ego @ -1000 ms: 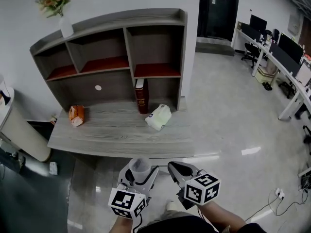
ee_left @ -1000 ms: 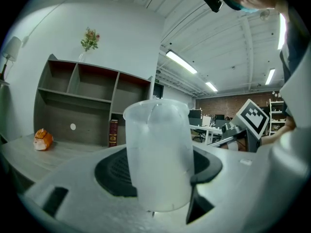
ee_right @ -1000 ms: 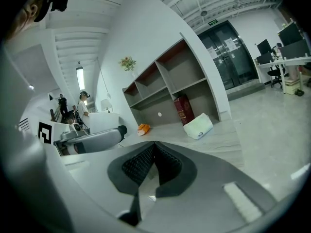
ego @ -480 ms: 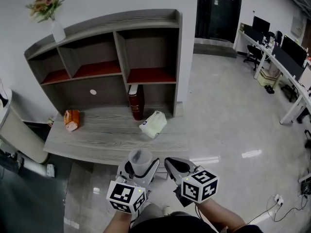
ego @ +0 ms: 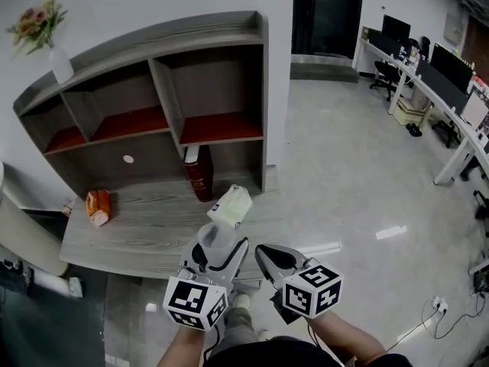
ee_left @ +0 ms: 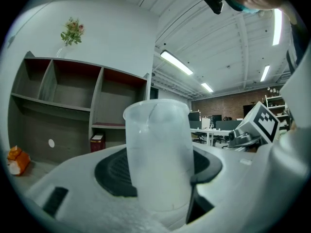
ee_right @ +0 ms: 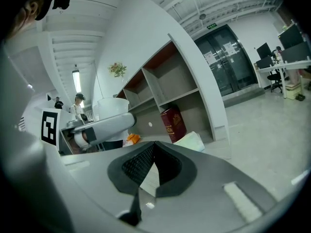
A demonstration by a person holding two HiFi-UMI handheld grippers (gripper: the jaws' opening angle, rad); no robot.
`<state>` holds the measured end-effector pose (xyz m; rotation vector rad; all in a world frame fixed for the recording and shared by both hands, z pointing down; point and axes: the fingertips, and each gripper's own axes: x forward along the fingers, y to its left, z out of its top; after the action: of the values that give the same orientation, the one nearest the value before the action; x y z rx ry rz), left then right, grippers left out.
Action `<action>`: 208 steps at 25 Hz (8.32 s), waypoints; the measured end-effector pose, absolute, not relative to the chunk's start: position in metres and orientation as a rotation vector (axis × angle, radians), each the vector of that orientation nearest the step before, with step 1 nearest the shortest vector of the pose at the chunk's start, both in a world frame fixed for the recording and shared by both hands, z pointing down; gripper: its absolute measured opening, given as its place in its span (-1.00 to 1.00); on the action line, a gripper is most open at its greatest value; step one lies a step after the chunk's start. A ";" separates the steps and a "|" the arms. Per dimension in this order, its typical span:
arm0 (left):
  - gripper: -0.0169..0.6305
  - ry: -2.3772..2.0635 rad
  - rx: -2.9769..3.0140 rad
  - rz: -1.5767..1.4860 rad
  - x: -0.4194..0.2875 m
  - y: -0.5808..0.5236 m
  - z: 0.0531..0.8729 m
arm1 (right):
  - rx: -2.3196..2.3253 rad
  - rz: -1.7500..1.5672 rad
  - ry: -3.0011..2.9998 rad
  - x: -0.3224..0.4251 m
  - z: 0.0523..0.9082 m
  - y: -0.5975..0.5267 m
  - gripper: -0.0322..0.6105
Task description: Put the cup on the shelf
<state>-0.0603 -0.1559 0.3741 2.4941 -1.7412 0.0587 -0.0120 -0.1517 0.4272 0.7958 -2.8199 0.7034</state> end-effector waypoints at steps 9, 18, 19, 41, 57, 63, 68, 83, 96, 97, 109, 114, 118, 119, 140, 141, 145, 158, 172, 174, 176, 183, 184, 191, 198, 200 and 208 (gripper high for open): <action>-0.11 -1.706 2.543 0.048 -0.084 -0.229 0.355 | 0.853 0.681 -2.827 -0.034 0.409 -0.219 -0.90; -0.11 -1.674 2.579 0.036 -0.111 -0.294 0.338 | 0.899 0.667 -2.818 -0.061 0.395 -0.272 -0.89; -0.11 -1.672 2.583 0.032 -0.113 -0.301 0.336 | 0.907 0.667 -2.816 -0.062 0.394 -0.277 -0.90; -0.11 -1.734 2.669 -0.084 -0.161 -0.421 0.291 | 0.994 0.739 -2.724 -0.095 0.414 -0.335 -0.90; -0.11 -1.883 2.862 0.249 -0.154 -0.468 0.290 | 1.058 0.829 -2.653 -0.087 0.439 -0.353 -0.90; -0.10 -1.887 2.808 0.351 -0.156 -0.482 0.294 | 1.072 0.837 -2.633 -0.086 0.444 -0.351 -0.90; -0.10 -1.957 2.830 0.643 -0.149 -0.484 0.310 | 1.098 0.850 -2.621 -0.083 0.447 -0.350 -0.90; -0.09 -1.937 2.764 0.407 -0.162 -0.483 0.296 | 1.088 0.745 -2.688 -0.090 0.424 -0.353 -0.90; -0.08 -1.863 2.727 0.490 -0.155 -0.479 0.308 | 1.070 0.551 -2.791 -0.109 0.370 -0.373 -0.90; -0.08 -1.862 2.722 0.486 -0.156 -0.479 0.308 | 1.071 0.553 -2.793 -0.109 0.370 -0.373 -0.89; 0.04 -1.878 2.718 0.489 -0.155 -0.475 0.313 | 1.064 0.572 -2.788 -0.105 0.375 -0.371 -0.90; 0.09 -1.918 2.703 0.466 -0.160 -0.471 0.308 | 1.055 0.584 -2.784 -0.106 0.378 -0.369 -0.90; 0.29 -1.980 2.668 0.413 -0.169 -0.471 0.306 | 1.043 0.590 -2.782 -0.106 0.381 -0.364 -0.89; 0.35 -1.985 2.664 0.402 -0.169 -0.471 0.306 | 1.042 0.590 -2.781 -0.106 0.381 -0.363 -0.89; 0.65 -1.830 2.434 0.708 -0.164 -0.475 0.346 | 1.036 0.606 -2.837 -0.090 0.368 -0.324 -0.90; 0.65 -1.826 2.427 0.730 -0.164 -0.475 0.348 | 1.040 0.606 -2.838 -0.089 0.368 -0.323 -0.89; 0.65 -1.844 2.385 0.717 -0.167 -0.471 0.349 | 1.058 0.609 -2.841 -0.080 0.367 -0.318 -0.89; 0.65 -1.975 2.374 0.354 -0.168 -0.419 0.331 | 1.008 0.625 -2.878 -0.070 0.369 -0.294 -0.90; -0.88 -1.729 2.565 -0.191 -0.128 -0.280 0.327 | 0.934 0.601 -2.900 -0.072 0.376 -0.264 -0.90; -0.97 -1.716 2.547 -0.185 -0.130 -0.265 0.338 | 0.936 0.616 -2.893 -0.074 0.379 -0.263 -0.90; -0.97 -1.724 2.529 -0.146 -0.131 -0.252 0.352 | 0.937 0.624 -2.884 -0.075 0.383 -0.258 -0.90; -0.97 -1.757 2.437 -0.114 -0.135 -0.215 0.385 | 0.913 0.615 -2.869 -0.076 0.400 -0.235 -0.90; -0.97 -1.763 2.431 -0.115 -0.135 -0.210 0.387 | 0.912 0.619 -2.865 -0.076 0.403 -0.232 -0.90; -0.97 -1.759 2.393 -0.118 -0.127 -0.179 0.402 | 0.902 0.619 -2.832 -0.071 0.420 -0.204 -0.90; -0.97 -1.709 2.358 -0.084 -0.106 -0.155 0.416 | 0.917 0.618 -2.816 -0.055 0.425 -0.186 -0.90; -0.97 -1.714 2.351 -0.065 -0.103 -0.151 0.419 | 0.918 0.610 -2.818 -0.052 0.425 -0.182 -0.90; -0.97 -1.738 2.337 -0.043 -0.104 -0.142 0.419 | 0.919 0.624 -2.821 -0.045 0.426 -0.173 -0.90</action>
<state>-0.1036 -0.1420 0.4189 2.3369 -1.7378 -0.0429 -0.0454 -0.1732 0.4256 0.9186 -2.8212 0.6243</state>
